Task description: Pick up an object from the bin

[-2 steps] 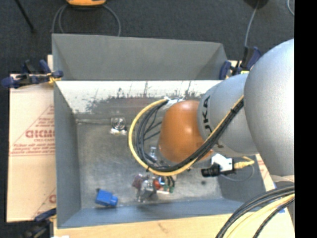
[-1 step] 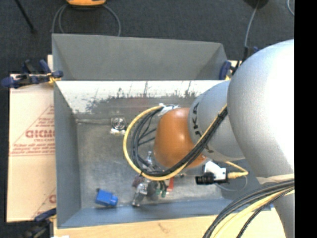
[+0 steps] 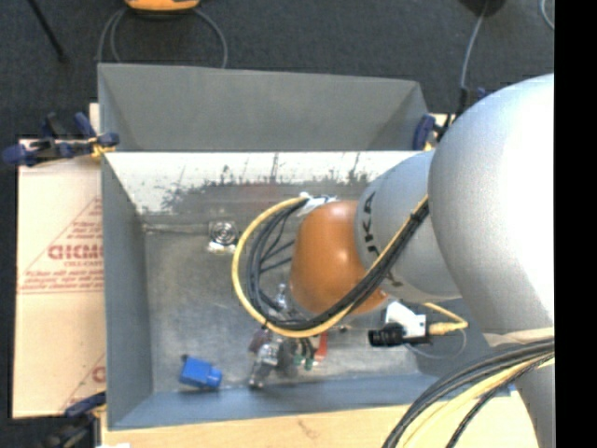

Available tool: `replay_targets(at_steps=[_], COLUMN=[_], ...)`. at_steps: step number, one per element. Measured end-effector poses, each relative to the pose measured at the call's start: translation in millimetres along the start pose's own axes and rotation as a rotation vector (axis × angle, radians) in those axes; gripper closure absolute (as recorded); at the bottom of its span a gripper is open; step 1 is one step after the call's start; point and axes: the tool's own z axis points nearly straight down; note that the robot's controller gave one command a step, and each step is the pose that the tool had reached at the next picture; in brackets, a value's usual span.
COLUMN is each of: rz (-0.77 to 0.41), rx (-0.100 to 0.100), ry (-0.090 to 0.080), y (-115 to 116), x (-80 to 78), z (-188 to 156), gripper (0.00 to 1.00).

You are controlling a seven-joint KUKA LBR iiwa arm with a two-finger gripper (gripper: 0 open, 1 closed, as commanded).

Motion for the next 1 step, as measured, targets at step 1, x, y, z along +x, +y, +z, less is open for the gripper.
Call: replay_targets(at_steps=[1], rz=[0.003], rx=[-0.002], ry=[-0.004], y=[0.8], x=[-1.5], z=[-1.9], gripper=[1.00])
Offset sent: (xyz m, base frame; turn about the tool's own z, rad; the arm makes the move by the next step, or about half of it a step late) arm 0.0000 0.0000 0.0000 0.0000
